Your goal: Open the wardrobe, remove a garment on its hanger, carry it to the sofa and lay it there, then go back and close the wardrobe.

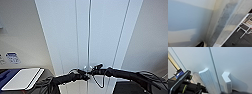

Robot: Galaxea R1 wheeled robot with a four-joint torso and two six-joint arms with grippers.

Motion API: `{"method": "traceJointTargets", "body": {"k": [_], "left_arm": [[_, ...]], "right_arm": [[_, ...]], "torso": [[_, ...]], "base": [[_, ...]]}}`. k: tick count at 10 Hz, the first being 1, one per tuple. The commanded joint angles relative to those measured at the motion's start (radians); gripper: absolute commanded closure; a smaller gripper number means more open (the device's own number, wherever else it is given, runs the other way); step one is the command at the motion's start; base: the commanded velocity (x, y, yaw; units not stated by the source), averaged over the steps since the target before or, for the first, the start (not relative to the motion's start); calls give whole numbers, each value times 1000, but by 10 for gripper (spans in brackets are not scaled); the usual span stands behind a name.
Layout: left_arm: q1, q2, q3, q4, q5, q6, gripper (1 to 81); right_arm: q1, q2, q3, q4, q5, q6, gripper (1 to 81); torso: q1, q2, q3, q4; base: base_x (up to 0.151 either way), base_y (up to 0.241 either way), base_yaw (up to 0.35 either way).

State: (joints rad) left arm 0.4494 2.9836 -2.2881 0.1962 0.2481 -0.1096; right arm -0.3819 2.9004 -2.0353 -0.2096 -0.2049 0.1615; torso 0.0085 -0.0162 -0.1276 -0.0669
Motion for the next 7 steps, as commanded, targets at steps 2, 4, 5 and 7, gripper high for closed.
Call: {"method": "traceJointTargets", "body": {"k": [2, 4, 5, 7], "left_arm": [[-185, 63, -4, 11, -53, 8, 10], [-172, 37, 134, 9, -82, 7, 10], [-172, 8, 233, 9, -104, -1, 10], [-162, -44, 399, 11, -104, -4, 10]], "right_arm": [[154, 21, 63, 9, 1, 6, 10], [131, 12, 171, 7, 9, 32, 10], [116, 9, 221, 7, 12, 41, 10], [71, 3, 303, 4, 15, 52, 10]], "torso": [[0, 0, 0, 0], [0, 0, 0, 0], [0, 0, 0, 0], [0, 0, 0, 0]], "base": [[0, 0, 0], [0, 0, 0], [0, 0, 0], [0, 0, 0]]}}
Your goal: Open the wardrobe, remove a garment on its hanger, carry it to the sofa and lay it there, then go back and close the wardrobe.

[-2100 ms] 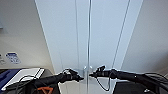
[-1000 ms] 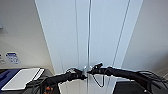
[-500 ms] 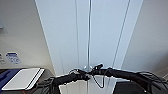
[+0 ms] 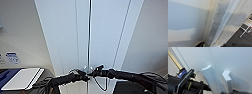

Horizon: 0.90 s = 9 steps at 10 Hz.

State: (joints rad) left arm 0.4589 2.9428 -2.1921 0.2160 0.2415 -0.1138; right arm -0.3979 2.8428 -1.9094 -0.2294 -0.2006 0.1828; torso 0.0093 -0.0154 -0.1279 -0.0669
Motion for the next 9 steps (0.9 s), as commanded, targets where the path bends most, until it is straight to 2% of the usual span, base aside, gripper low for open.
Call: {"method": "traceJointTargets", "body": {"k": [1, 5, 9], "left_arm": [[-151, -25, 369, -6, -96, 2, 10], [-27, -167, 708, 68, -88, 5, 10], [68, -417, 1039, 106, -97, 5, 10]], "right_arm": [[66, 54, 216, 24, 12, 30, 10], [-23, -6, 401, 18, 20, 29, 10], [-94, -119, 599, 15, 49, 23, 10]], "torso": [[0, 0, 0, 0], [2, 1, 0, 0], [3, 1, 0, 0]], "base": [[0, 0, 0], [0, 0, 0], [0, 0, 0]]}}
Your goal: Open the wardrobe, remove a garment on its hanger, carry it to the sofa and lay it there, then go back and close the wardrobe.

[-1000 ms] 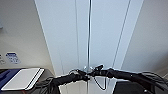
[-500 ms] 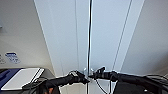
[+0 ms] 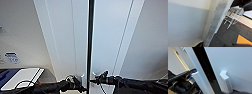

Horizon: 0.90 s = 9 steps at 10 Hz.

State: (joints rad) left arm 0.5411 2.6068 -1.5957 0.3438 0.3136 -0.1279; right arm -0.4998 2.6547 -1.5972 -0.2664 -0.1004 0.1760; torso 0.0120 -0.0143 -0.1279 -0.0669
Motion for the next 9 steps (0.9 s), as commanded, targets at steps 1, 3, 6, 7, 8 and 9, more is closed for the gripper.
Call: {"method": "traceJointTargets", "body": {"k": [1, 3, 6, 7, 8, 9], "left_arm": [[9, -156, 524, -13, -172, 19, 10], [74, -293, 667, 33, -174, 18, 10], [222, -492, 785, 119, -244, 20, 10], [271, -557, 815, 142, -278, 22, 10], [320, -624, 847, 161, -300, 25, 10], [378, -695, 856, 184, -361, 27, 10]], "right_arm": [[-15, 22, 336, 50, -33, 27, 10], [-73, -87, 449, 46, -27, 25, 10], [-159, -300, 620, -14, 22, 23, 10], [-185, -373, 658, -22, 50, 23, 10], [-219, -449, 689, -24, 94, 22, 10], [-240, -523, 709, -28, 137, 22, 10]], "torso": [[0, 0, 0, 0], [1, 0, 0, 0], [2, 0, 0, 0], [2, 0, 0, 0], [2, 0, 0, 0], [2, 0, 0, 0]], "base": [[0, 0, 0], [0, 0, 0], [0, 0, 0], [0, 0, 0], [0, 0, 0], [0, 0, 0]]}}
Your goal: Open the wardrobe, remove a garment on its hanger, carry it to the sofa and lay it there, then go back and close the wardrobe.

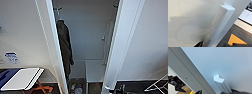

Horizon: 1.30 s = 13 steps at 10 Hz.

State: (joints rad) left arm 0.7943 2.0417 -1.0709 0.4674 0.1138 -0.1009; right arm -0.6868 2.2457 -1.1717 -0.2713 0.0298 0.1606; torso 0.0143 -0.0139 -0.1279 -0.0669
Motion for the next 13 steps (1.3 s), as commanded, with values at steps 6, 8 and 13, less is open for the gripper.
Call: {"method": "traceJointTargets", "body": {"k": [6, 8, 13], "left_arm": [[614, -357, -31, 120, -806, -13, 10], [771, -228, -340, -17, -1050, -101, 10], [811, 314, -961, -164, -918, -206, 10]], "right_arm": [[-144, -521, 246, -11, 209, 57, 10], [-240, -546, 11, 86, 288, 197, 10], [-501, -34, -697, 136, 200, 341, 10]], "torso": [[0, 0, 1, 0], [-2, -2, 2, 0], [-8, -4, 4, 0]], "base": [[0, 0, 0], [0, 0, 0], [0, 0, 0]]}}
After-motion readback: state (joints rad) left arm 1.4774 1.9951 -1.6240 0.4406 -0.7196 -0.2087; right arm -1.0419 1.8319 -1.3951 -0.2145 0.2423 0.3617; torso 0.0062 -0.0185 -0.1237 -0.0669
